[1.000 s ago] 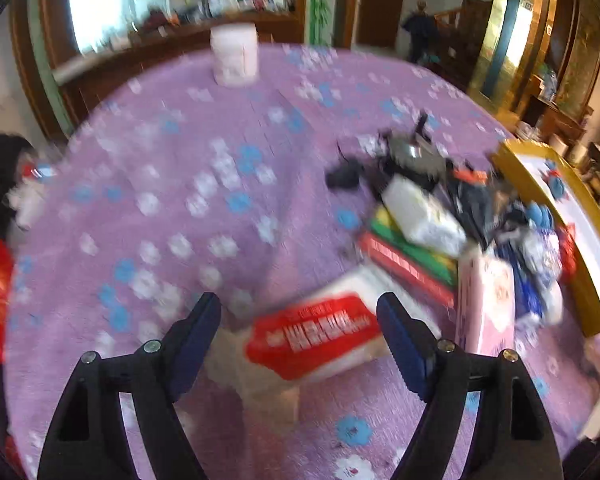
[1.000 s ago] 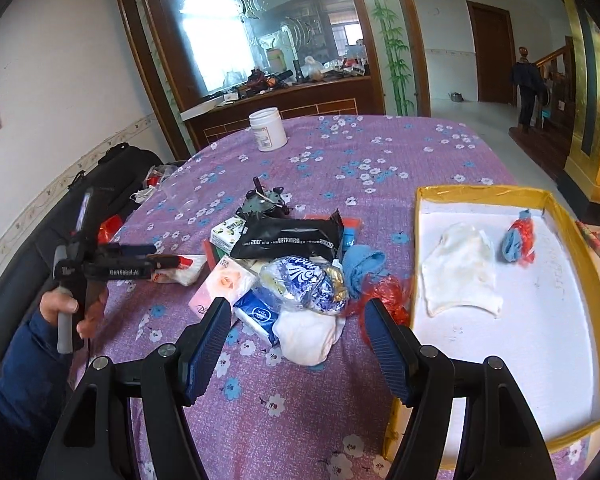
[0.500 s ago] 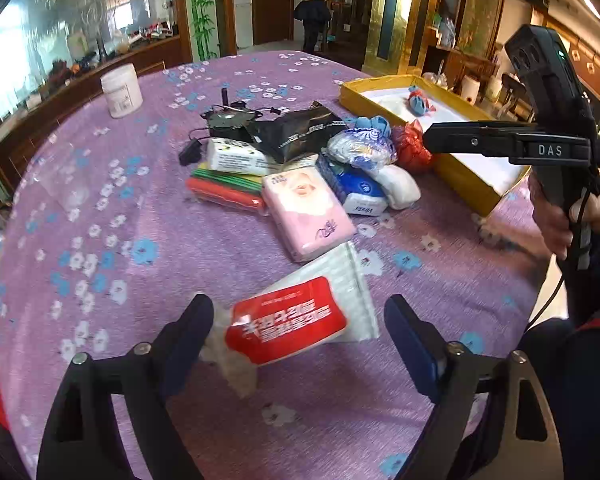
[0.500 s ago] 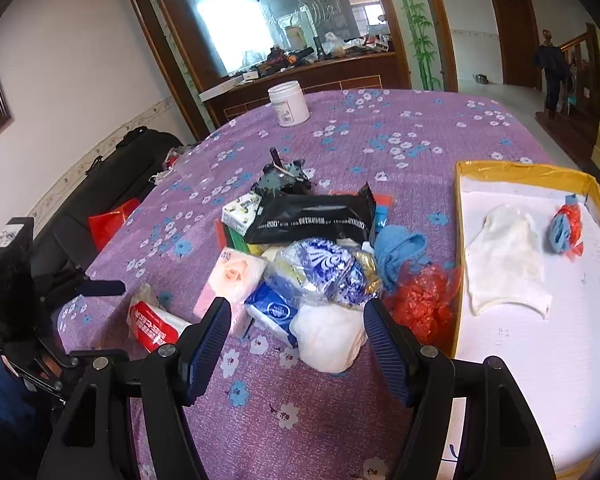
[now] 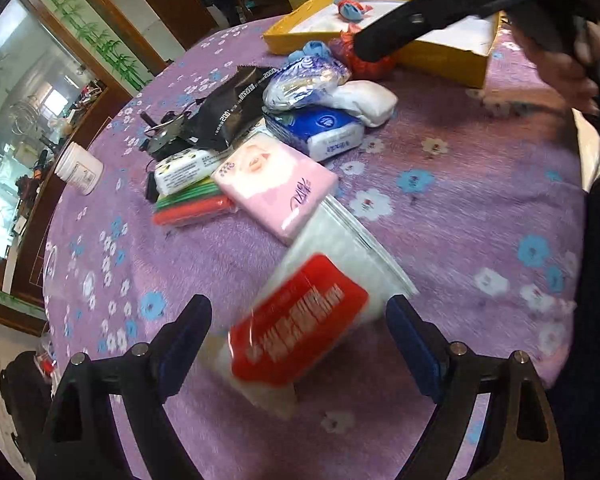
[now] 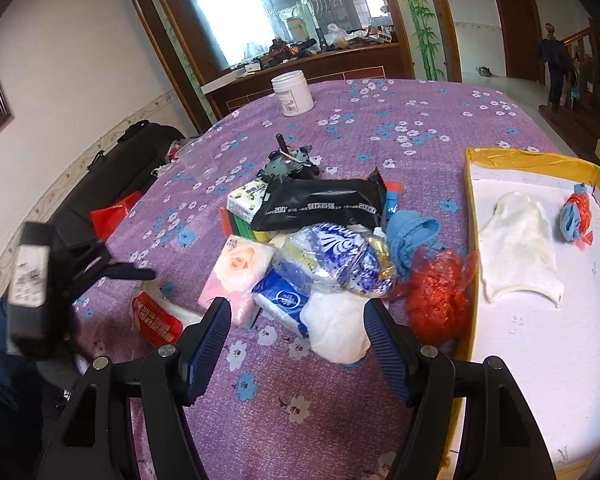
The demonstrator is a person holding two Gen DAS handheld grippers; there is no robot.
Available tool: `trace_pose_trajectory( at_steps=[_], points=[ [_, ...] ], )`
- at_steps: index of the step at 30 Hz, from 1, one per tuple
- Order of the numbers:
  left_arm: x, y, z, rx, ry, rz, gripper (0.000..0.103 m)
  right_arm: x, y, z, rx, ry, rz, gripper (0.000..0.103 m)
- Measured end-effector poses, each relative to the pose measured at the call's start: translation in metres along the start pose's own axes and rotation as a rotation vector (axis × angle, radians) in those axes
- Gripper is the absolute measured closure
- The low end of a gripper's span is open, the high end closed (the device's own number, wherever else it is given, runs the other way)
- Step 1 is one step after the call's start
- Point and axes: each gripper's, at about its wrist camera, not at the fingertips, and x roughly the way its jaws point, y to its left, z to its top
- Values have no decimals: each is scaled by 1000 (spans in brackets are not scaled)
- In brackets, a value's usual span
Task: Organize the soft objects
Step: 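Grasp the red-labelled plastic pack with the left gripper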
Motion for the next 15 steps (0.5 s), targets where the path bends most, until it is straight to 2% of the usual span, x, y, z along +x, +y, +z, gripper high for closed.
trace_pose_trajectory(
  at_steps=[1,3,7,10,12,15],
  points=[
    [6,2,2,-12,10,3,15,0,1,0,-2,2,0,30],
    [16,6,3,-63,32,26,34,-1,4,0,-5,1,0,30],
    [11,14,-2,-221,-1,73,41,4,11,2,-12,16,15,30],
    [2,23,-9,-409,-17,121,43,16,22,8,-25,38,32,30],
    [-3,35,-20,-584,-30,123,43,24,31,12,-40,52,43,30],
    [-13,50,-37,-782,-107,124,43,44,50,19,-76,85,54,30]
  ],
)
